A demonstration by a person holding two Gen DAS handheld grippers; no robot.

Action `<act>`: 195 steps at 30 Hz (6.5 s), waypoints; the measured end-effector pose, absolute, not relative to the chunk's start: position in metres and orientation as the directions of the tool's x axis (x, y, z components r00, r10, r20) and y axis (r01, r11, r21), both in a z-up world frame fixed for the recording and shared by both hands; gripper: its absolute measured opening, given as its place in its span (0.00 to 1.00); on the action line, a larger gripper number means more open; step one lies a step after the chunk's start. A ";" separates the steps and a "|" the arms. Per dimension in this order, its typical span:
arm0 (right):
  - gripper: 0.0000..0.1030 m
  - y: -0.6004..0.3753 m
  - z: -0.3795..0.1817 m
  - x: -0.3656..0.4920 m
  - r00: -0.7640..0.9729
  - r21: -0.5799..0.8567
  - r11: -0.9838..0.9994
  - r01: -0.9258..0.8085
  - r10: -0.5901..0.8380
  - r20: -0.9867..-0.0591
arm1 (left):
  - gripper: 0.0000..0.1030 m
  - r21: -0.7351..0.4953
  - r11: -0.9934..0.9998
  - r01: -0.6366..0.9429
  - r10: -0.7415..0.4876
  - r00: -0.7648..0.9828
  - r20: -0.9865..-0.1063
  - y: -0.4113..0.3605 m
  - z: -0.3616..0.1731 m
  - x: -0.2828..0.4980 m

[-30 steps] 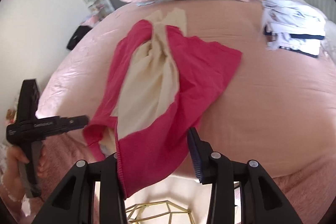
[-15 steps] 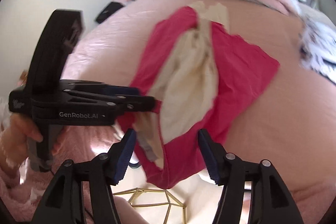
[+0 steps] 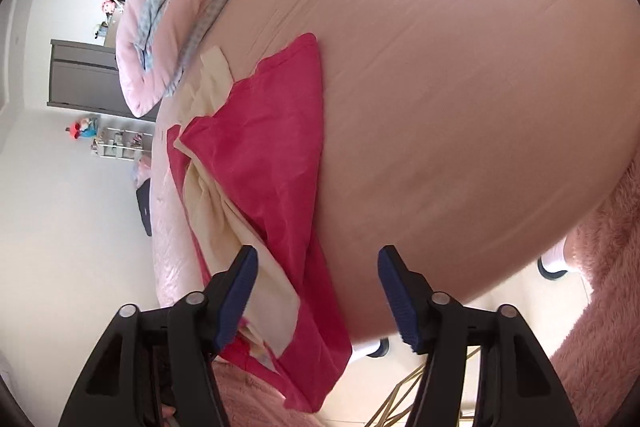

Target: Fold clothes

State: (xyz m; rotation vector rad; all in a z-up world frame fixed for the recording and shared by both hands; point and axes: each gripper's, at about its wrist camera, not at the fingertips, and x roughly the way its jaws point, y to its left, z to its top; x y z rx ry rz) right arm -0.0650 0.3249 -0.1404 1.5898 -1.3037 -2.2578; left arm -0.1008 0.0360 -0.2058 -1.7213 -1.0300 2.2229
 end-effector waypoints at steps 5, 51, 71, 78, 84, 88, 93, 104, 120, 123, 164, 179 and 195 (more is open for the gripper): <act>0.67 0.286 -0.156 -0.066 -0.311 0.608 -0.741 -0.285 -0.529 -0.790 | 0.15 -0.522 -0.823 0.224 0.440 -0.331 -0.835 0.045 -0.198 -0.089; 0.03 0.288 -0.133 -0.162 -0.534 0.670 -0.711 -0.216 -0.488 -0.690 | 0.03 -0.628 -0.738 0.247 0.403 -0.584 -0.704 -0.039 -0.163 -0.188; 0.25 0.348 -0.123 -0.073 -0.554 0.517 -0.763 -0.388 -0.255 -0.792 | 0.52 -0.700 -0.516 0.494 0.346 -0.628 -0.697 -0.105 -0.185 -0.094; 0.35 0.299 -0.149 -0.075 -0.427 0.618 -0.750 -0.236 -0.492 -0.759 | 0.41 -0.666 -0.668 0.331 0.452 -0.531 -0.717 -0.050 -0.183 -0.126; 0.13 0.290 -0.109 -0.138 -0.552 0.584 -0.801 -0.133 -0.430 -0.714 | 0.26 -0.647 -0.735 0.205 0.402 -0.637 -0.658 -0.072 -0.123 -0.204; 0.13 0.304 -0.072 -0.156 -0.711 0.595 -0.786 -0.169 -0.321 -0.625 | 0.32 -0.636 -0.703 0.317 0.347 -0.628 -0.697 -0.088 -0.125 -0.223; 0.13 0.292 -0.115 -0.144 -0.536 0.627 -0.749 -0.213 -0.447 -0.716 | 0.32 -0.639 -0.719 0.274 0.456 -0.508 -0.731 -0.072 -0.167 -0.194; 0.52 0.246 -0.143 -0.136 -0.493 0.708 -0.653 -0.268 -0.538 -0.683 | 0.50 -0.823 -0.504 0.263 0.592 -0.589 -0.551 -0.063 -0.168 -0.202; 0.03 0.244 -0.131 -0.093 -0.326 0.576 -0.799 -0.172 -0.506 -0.799 | 0.06 -0.712 -0.647 0.274 0.536 -0.500 -0.680 -0.043 -0.152 -0.134; 0.03 0.249 -0.124 -0.076 -0.328 0.629 -0.760 -0.164 -0.559 -0.762 | 0.06 -0.729 -0.627 0.274 0.552 -0.504 -0.664 -0.045 -0.150 -0.117; 0.52 0.291 -0.172 -0.035 -0.306 0.670 -0.670 -0.319 -0.596 -0.742 | 0.37 -0.705 -0.590 0.393 0.564 -0.425 -0.708 -0.047 -0.176 -0.065; 0.04 0.236 -0.176 -0.029 -0.232 0.632 -0.756 -0.169 -0.592 -0.771 | 0.19 -0.665 -0.608 0.433 0.491 -0.454 -0.744 -0.055 -0.189 -0.040; 0.03 0.283 -0.193 -0.065 -0.423 0.665 -0.664 -0.341 -0.524 -0.739 | 0.06 -0.770 -0.520 0.370 0.571 -0.520 -0.635 -0.068 -0.195 -0.081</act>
